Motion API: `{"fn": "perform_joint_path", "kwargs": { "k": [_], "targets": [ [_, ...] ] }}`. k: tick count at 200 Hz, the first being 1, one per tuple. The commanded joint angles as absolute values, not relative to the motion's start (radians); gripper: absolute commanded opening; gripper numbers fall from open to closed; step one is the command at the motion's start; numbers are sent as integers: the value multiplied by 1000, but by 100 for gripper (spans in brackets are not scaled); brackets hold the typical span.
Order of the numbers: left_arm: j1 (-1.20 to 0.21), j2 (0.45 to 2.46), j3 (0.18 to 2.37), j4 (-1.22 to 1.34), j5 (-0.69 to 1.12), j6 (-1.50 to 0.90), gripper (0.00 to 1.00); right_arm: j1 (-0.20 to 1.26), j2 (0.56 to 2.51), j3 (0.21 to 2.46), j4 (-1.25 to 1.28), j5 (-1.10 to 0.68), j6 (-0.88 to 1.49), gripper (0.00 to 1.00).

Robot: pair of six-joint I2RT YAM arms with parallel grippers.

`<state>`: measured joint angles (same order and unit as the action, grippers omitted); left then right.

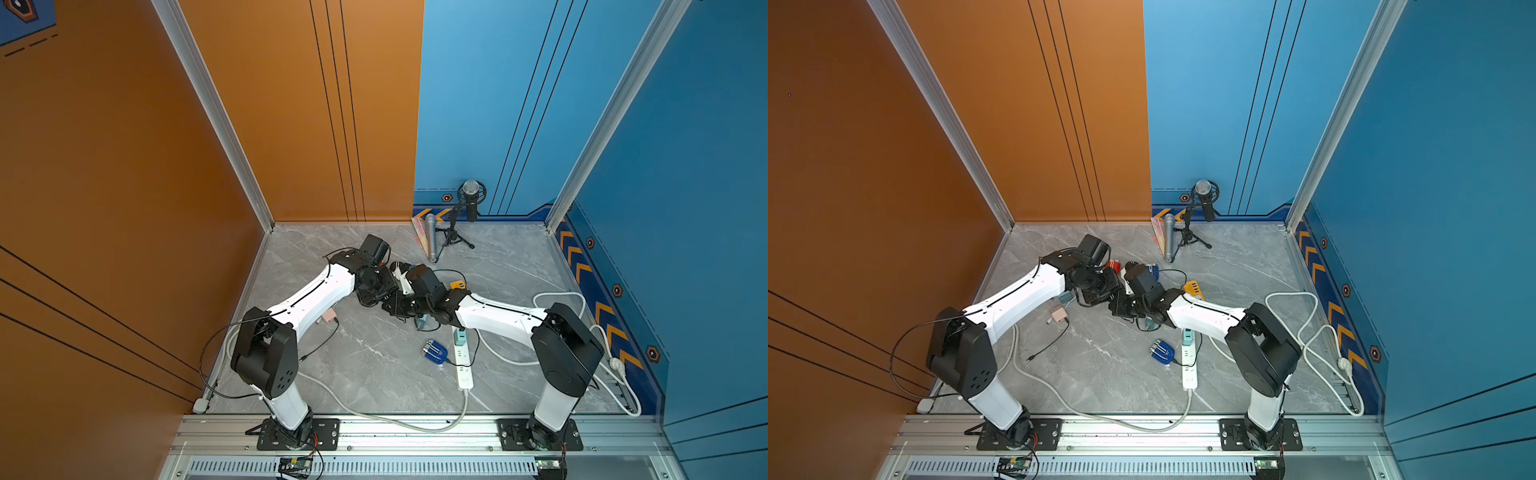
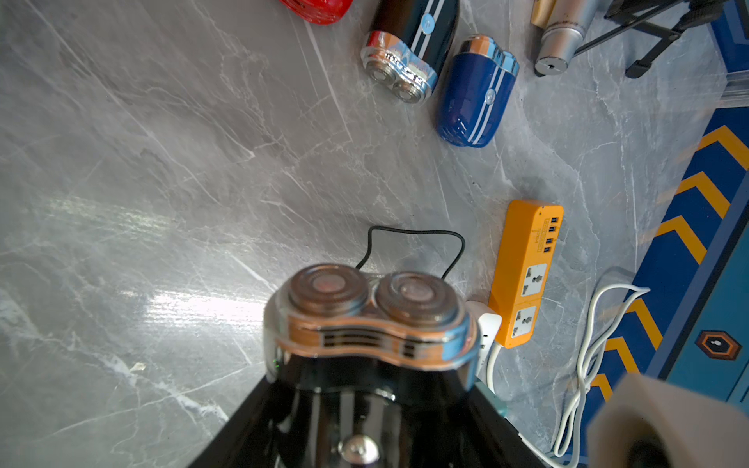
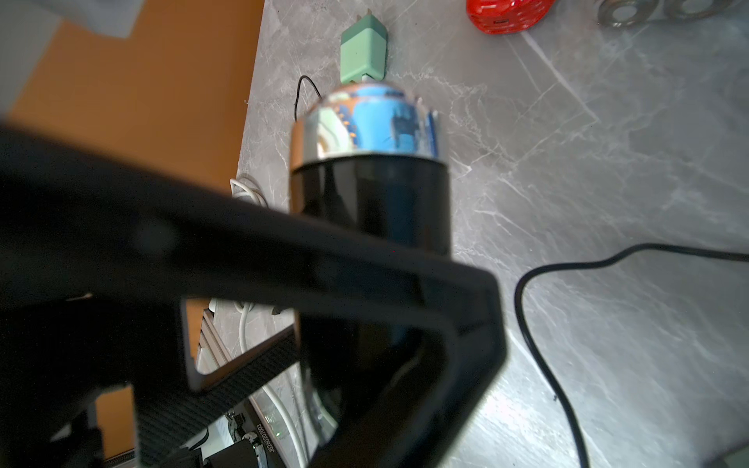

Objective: Unplug the electric shaver
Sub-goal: Remove the charging cable from the electric shaver.

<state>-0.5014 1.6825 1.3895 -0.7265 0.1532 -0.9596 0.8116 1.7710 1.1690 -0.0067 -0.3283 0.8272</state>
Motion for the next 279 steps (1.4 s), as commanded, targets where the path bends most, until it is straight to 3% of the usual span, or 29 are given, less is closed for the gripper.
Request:
{"fn": "perform_joint_path", "kwargs": {
  "k": [1, 168, 279],
  "targets": [
    [-485, 1699, 1427, -706, 92, -977, 43, 808, 1702, 1119, -77, -282, 804, 0],
    [-499, 1790, 1476, -688, 78, -958, 41, 788, 1646, 1123, -212, -394, 702, 0],
    [-422, 1905, 1501, -705, 121, -678, 39, 763, 1548, 1075, -381, -344, 577, 0]
  ]
}}
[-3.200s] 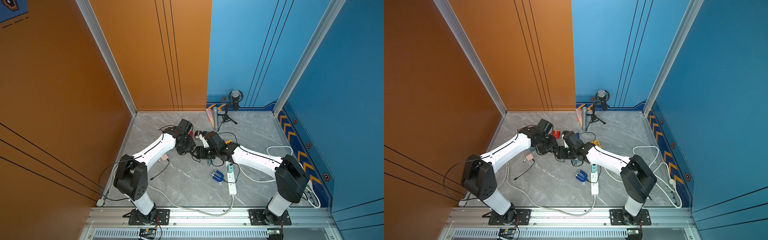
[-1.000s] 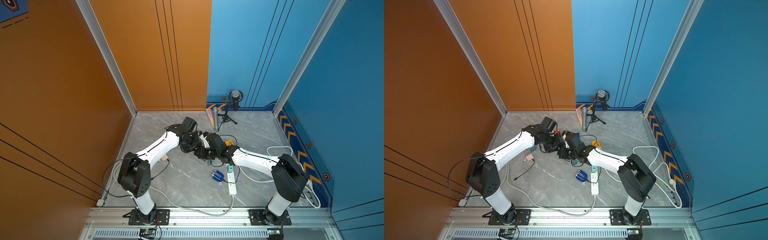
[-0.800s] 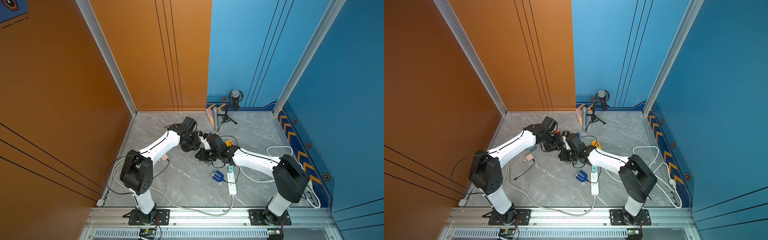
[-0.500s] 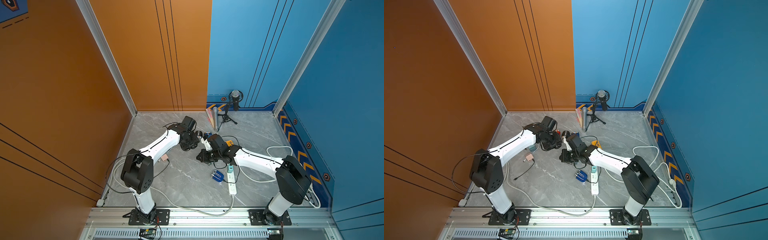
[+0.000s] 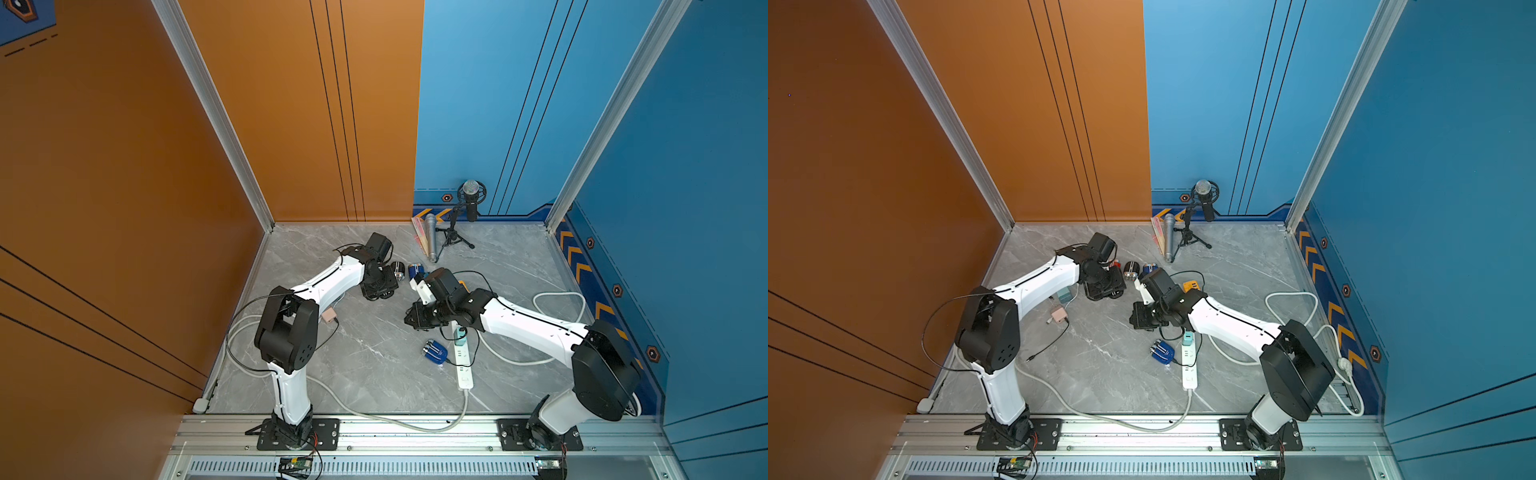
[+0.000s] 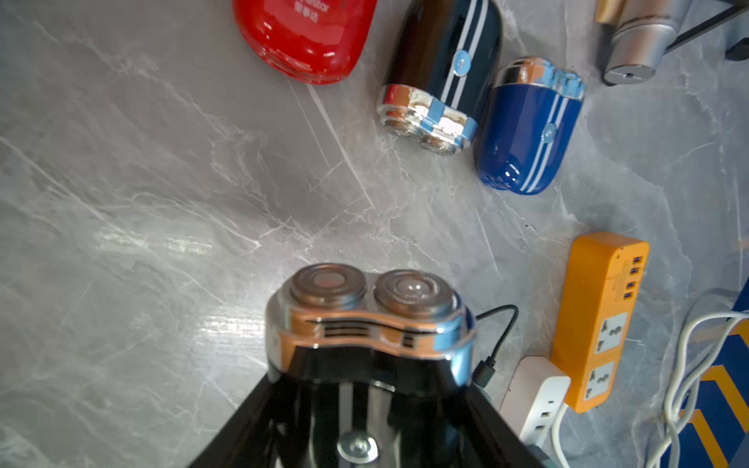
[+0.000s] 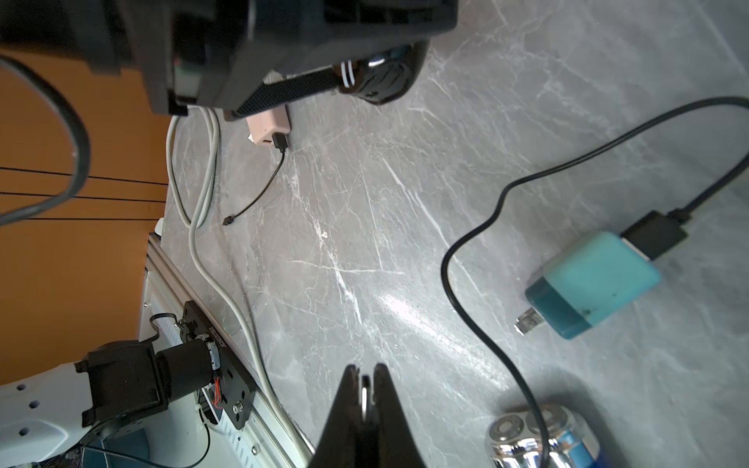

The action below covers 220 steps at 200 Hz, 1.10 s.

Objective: Unplug the electric shaver
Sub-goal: Remove the charging cable from the electric shaver, then place the electric shaver at the center of the board, then place the charging cable at the center of the board.

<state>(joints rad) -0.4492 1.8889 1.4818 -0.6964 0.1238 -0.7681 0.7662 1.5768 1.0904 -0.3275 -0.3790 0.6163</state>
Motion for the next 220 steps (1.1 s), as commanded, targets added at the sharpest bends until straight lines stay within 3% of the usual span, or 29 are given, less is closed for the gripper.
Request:
{"fn": "perform_joint_path", "kwargs": {
  "k": [1, 125, 160, 194, 220],
  "targets": [
    [-421, 1908, 1503, -706, 122, -675, 39, 764, 1549, 1073, -381, -344, 577, 0],
    [-505, 2179, 1715, -791, 52, -524, 40, 758, 1589, 1099, -431, -319, 540, 0],
    [-514, 2207, 1724, -791, 24, -527, 45, 753, 1600, 1103, -471, -290, 540, 0],
    [-523, 2205, 1726, -791, 6, -525, 56, 753, 1616, 1132, -530, -235, 553, 0],
    [-528, 2165, 1704, -791, 0, -530, 83, 755, 1624, 1169, -566, -192, 569, 6]
  ]
}}
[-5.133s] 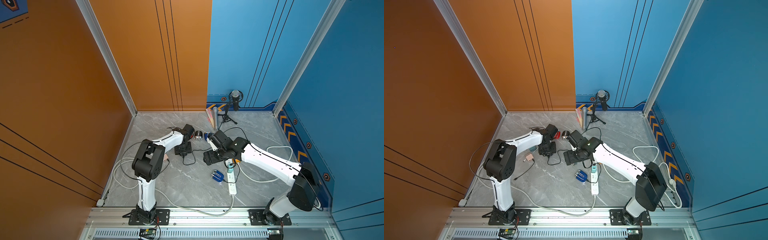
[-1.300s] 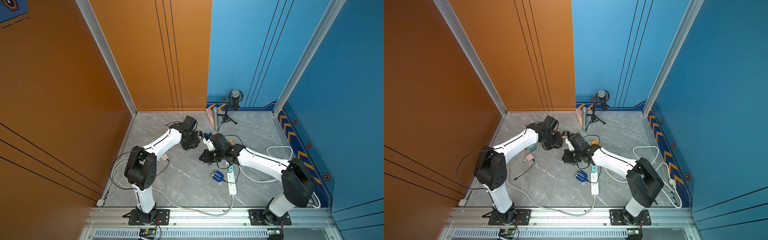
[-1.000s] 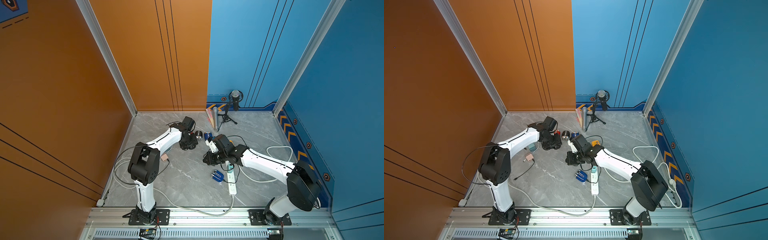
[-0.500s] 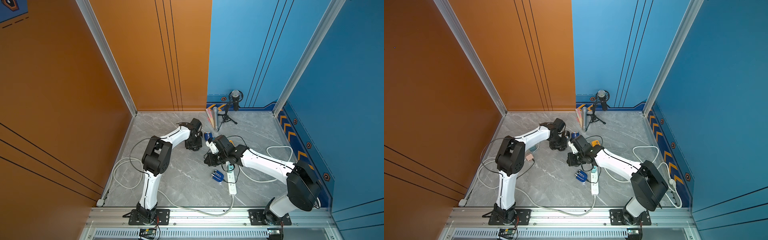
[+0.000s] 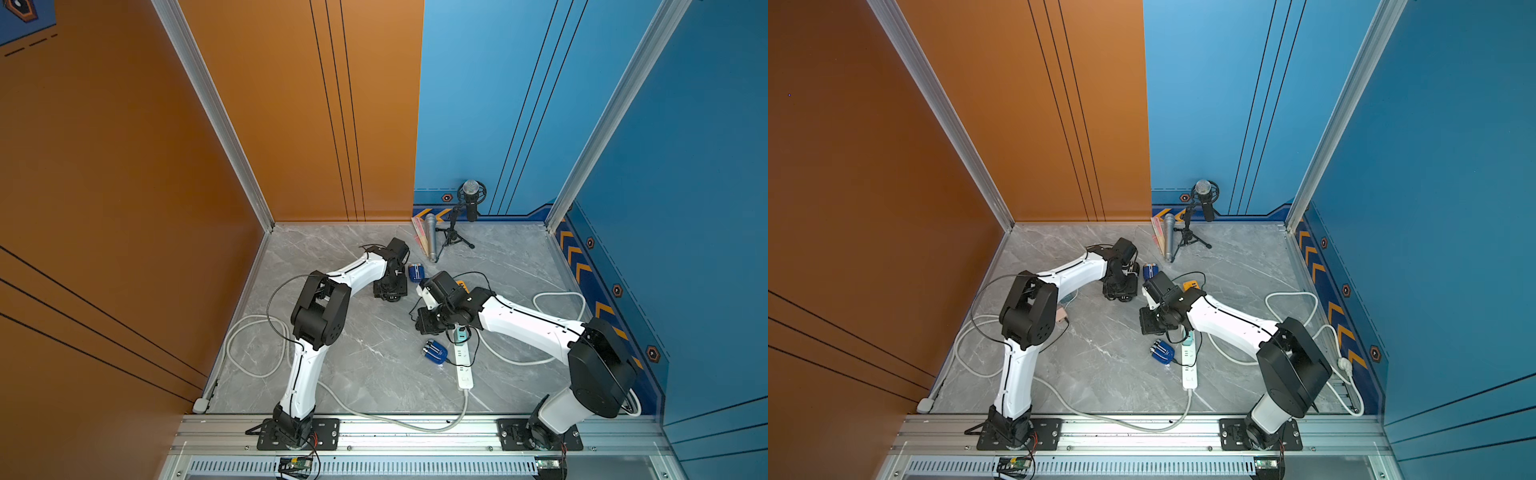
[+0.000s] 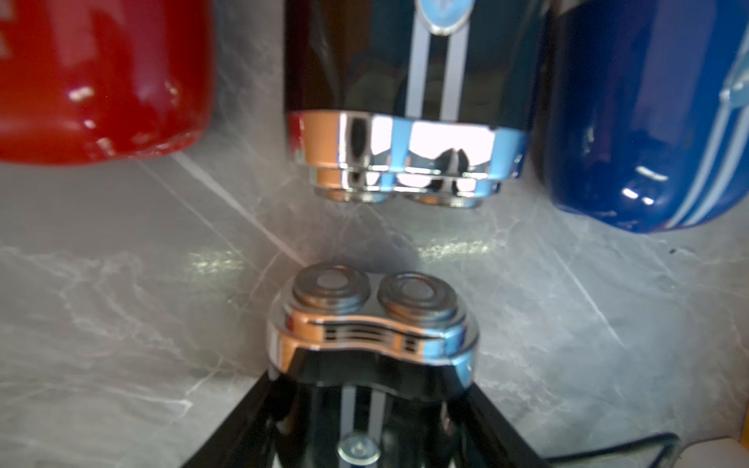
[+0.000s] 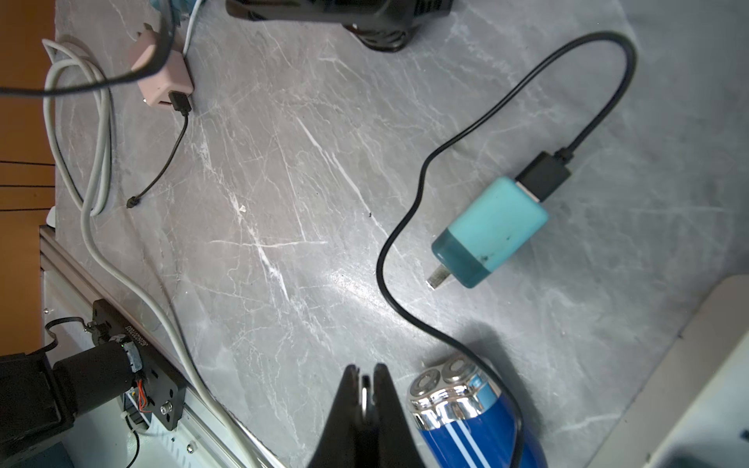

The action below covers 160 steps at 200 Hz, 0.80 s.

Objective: Unplug the electric shaver
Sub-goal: Place the charging cable at the center of the board.

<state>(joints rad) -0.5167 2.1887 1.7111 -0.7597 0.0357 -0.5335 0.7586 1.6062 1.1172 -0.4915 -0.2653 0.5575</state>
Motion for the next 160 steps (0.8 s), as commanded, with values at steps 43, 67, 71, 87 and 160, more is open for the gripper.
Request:
{"fn": "perform_joint_path", "kwargs": {
  "k": [43, 67, 71, 87, 160],
  "targets": [
    [-531, 2051, 1651, -790, -4, -555, 99, 764, 1640, 1224, -616, -108, 621, 23],
    [-528, 1977, 1621, -791, -11, -561, 99, 768, 1662, 1246, -658, -50, 660, 35],
    [-526, 1966, 1615, -791, -11, -561, 99, 768, 1667, 1250, -666, -38, 668, 37],
    [-523, 1915, 1595, -791, -11, -560, 99, 774, 1686, 1267, -693, 7, 702, 43],
    [-470, 1740, 1473, -790, -12, -545, 99, 812, 1876, 1441, -801, 118, 776, 59]
  ]
}}
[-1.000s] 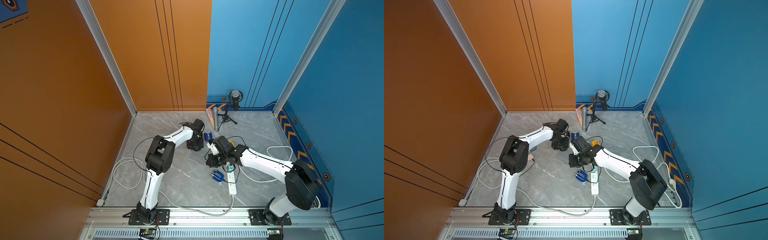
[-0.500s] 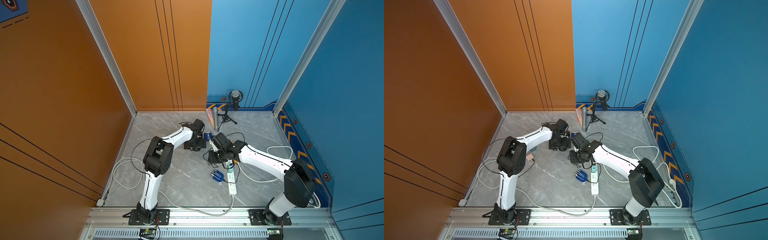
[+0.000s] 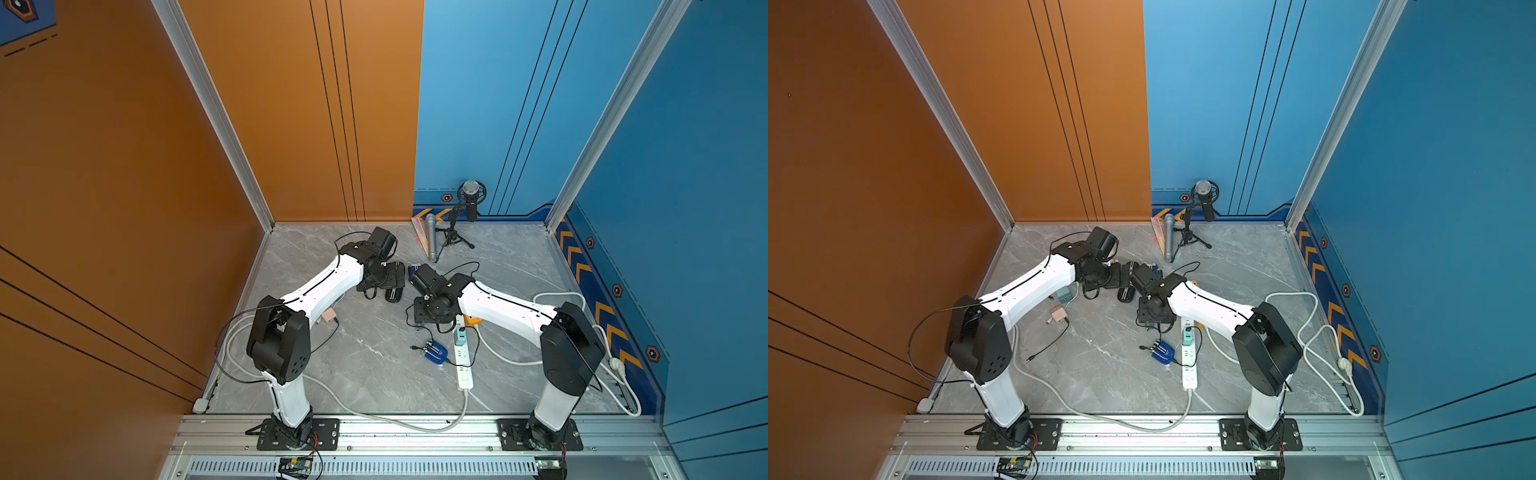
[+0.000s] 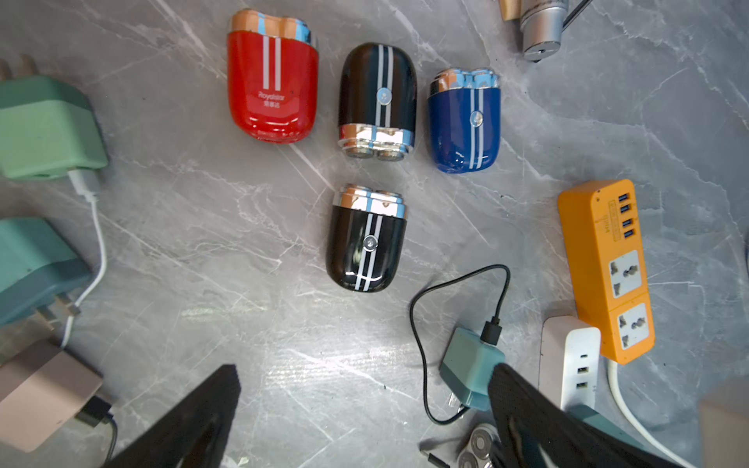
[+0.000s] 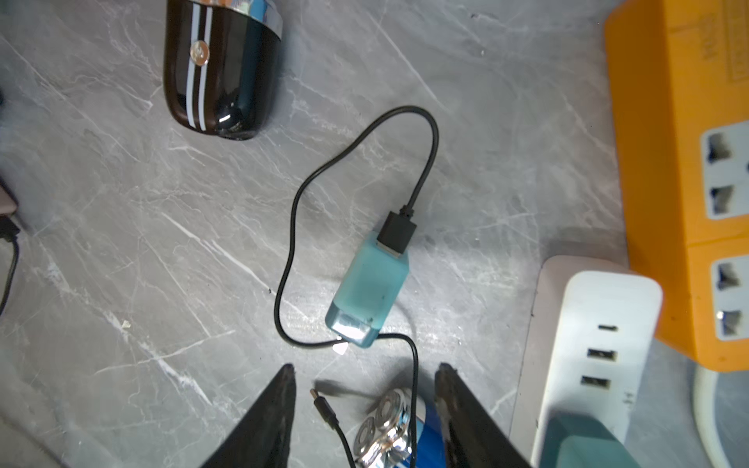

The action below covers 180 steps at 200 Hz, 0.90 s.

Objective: Unplug the electric shaver
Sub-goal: Place the charging cable at the center of the board, then pick up the plug from the center of the board.

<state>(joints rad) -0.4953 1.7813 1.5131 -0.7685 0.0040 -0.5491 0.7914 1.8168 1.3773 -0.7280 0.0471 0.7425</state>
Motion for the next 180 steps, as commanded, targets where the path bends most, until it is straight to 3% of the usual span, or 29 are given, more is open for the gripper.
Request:
{"fn": "perform_joint_path", "kwargs": {
  "k": [1, 72, 130, 180],
  "targets": [
    [-470, 1737, 1471, -790, -12, -543, 99, 813, 1879, 1443, -802, 119, 776, 59],
    [-383, 1618, 1391, -792, 15, -516, 99, 819, 2007, 1516, -855, 145, 777, 51],
    [-338, 1577, 1349, -791, 38, -500, 99, 857, 2044, 1564, -888, 184, 750, 25],
    [-312, 1547, 1326, -791, 55, -498, 99, 943, 2009, 1583, -924, 180, 693, 14]
  ]
}}
